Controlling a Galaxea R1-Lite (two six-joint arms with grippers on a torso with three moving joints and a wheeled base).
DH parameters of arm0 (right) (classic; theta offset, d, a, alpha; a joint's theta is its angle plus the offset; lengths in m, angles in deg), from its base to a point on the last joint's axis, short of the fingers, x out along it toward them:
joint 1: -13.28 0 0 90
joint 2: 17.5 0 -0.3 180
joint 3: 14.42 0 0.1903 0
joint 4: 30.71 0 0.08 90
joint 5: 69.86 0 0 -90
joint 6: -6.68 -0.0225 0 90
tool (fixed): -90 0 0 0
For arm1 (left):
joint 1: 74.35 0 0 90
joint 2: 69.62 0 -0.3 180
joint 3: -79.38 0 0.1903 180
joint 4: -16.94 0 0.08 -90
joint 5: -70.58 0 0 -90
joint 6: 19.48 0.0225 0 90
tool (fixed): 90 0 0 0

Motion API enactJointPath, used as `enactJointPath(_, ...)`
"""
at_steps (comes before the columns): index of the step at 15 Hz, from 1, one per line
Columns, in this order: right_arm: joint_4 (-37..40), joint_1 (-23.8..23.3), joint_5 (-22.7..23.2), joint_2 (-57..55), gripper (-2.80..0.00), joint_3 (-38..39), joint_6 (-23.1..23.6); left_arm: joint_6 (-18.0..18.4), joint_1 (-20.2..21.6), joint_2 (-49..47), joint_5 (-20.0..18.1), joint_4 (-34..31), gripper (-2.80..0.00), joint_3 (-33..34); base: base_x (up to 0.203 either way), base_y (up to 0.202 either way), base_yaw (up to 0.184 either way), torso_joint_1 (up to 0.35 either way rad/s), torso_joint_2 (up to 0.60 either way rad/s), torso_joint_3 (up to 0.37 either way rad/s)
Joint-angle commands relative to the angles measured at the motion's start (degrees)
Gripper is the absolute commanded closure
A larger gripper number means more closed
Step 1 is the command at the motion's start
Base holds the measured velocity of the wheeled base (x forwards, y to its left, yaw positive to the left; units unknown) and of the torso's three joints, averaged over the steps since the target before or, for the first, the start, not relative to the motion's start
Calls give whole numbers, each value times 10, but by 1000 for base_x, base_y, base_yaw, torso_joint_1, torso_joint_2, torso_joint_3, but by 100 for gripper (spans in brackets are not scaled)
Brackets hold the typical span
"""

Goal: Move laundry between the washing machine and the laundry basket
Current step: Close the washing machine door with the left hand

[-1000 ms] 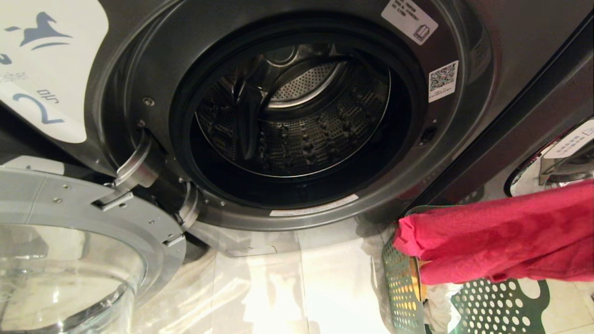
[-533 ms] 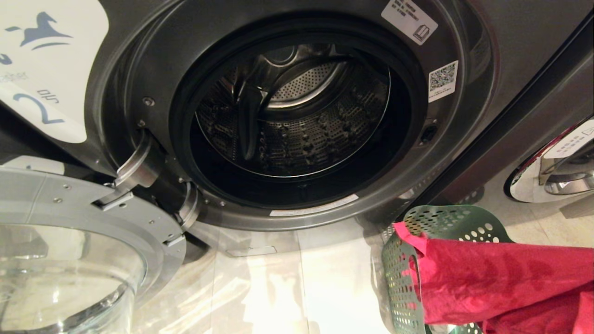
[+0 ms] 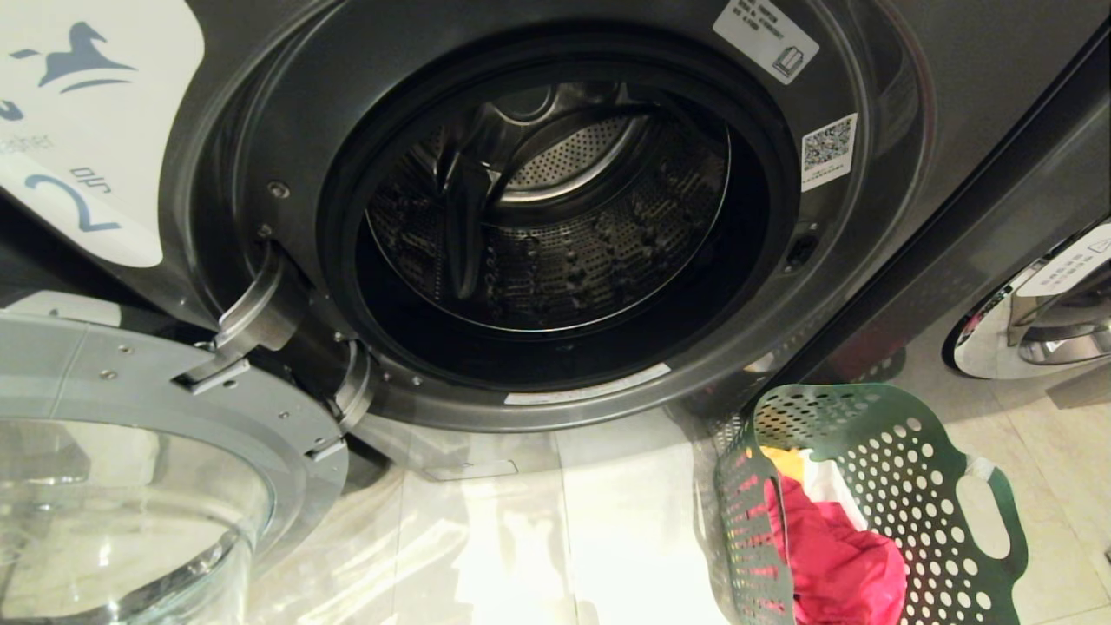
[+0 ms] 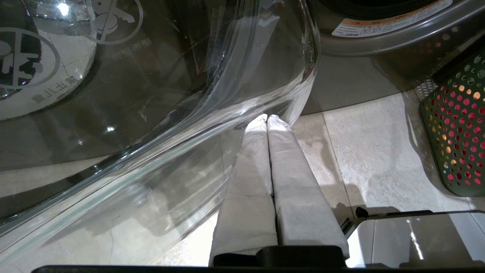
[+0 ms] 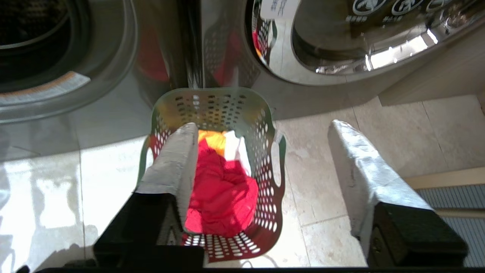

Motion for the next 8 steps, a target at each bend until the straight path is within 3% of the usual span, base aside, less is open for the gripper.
enactJointPath(1, 11, 0, 6, 1, -280, -24, 2, 0, 0, 0, 0, 0, 0, 1, 0, 0, 0, 0, 0, 0)
enactJointPath(2, 30, 0, 18, 3, 0, -33, 2, 0, 0, 0, 0, 0, 0, 1, 0, 0, 0, 0, 0, 0)
enactJointPath(5, 64, 0, 46, 32, 0, -27, 4, 0, 0, 0, 0, 0, 0, 1, 0, 0, 0, 0, 0, 0)
enactJointPath(8, 68, 2, 59, 70, 0, 84, 4, 0, 0, 0, 0, 0, 0, 1, 0, 0, 0, 0, 0, 0)
